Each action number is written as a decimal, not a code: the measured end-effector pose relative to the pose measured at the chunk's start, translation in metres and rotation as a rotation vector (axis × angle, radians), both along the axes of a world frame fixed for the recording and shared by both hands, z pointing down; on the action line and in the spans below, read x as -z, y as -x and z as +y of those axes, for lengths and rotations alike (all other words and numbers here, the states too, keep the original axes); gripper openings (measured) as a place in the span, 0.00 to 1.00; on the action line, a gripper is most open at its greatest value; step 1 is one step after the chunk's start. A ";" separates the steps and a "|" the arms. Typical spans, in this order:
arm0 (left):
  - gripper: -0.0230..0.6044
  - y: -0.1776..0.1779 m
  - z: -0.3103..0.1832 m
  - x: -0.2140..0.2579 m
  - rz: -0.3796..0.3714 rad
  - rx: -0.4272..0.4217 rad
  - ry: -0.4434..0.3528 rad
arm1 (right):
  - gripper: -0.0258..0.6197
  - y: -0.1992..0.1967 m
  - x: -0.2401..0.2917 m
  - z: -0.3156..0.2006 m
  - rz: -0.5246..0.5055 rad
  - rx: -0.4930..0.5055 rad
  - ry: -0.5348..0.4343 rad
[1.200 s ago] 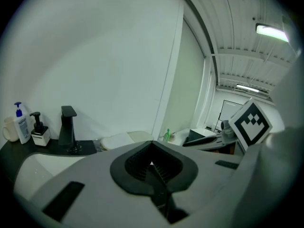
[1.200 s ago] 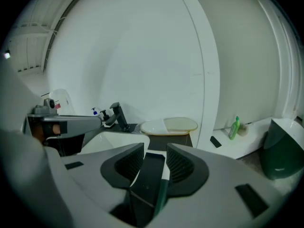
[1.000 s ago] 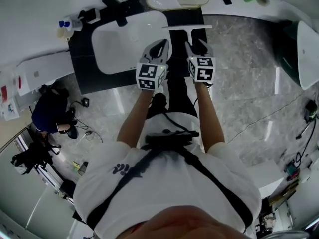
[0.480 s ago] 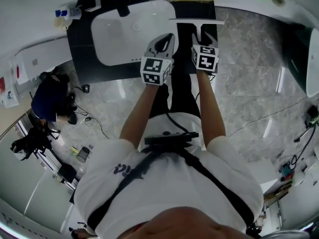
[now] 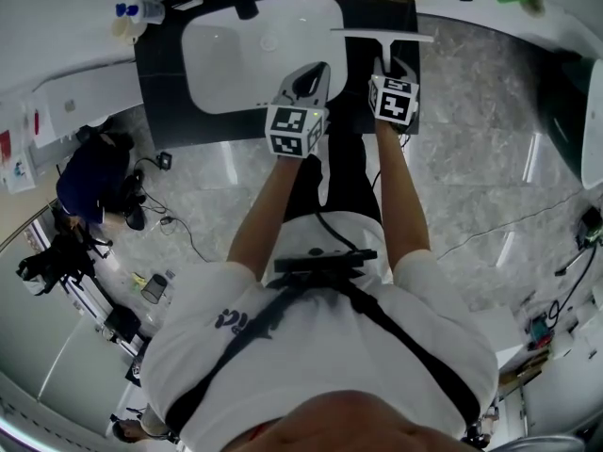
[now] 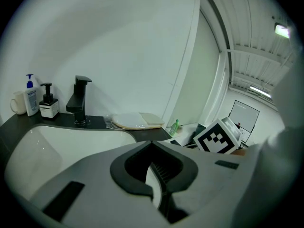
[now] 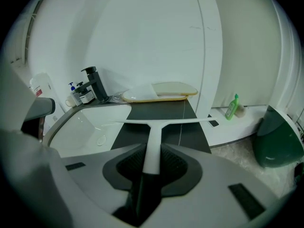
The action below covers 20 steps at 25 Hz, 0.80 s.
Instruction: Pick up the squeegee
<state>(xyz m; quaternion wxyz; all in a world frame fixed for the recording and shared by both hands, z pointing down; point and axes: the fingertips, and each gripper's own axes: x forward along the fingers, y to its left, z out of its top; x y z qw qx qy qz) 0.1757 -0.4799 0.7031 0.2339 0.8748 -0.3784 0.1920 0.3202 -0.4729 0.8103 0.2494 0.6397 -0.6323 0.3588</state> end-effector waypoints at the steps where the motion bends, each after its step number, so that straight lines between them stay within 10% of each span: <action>1: 0.05 0.002 0.001 0.002 0.003 0.002 -0.001 | 0.20 -0.001 0.000 0.000 0.000 -0.005 -0.002; 20: 0.05 0.058 0.021 0.115 0.116 0.035 -0.158 | 0.19 0.041 0.193 0.027 -0.007 -0.069 -0.418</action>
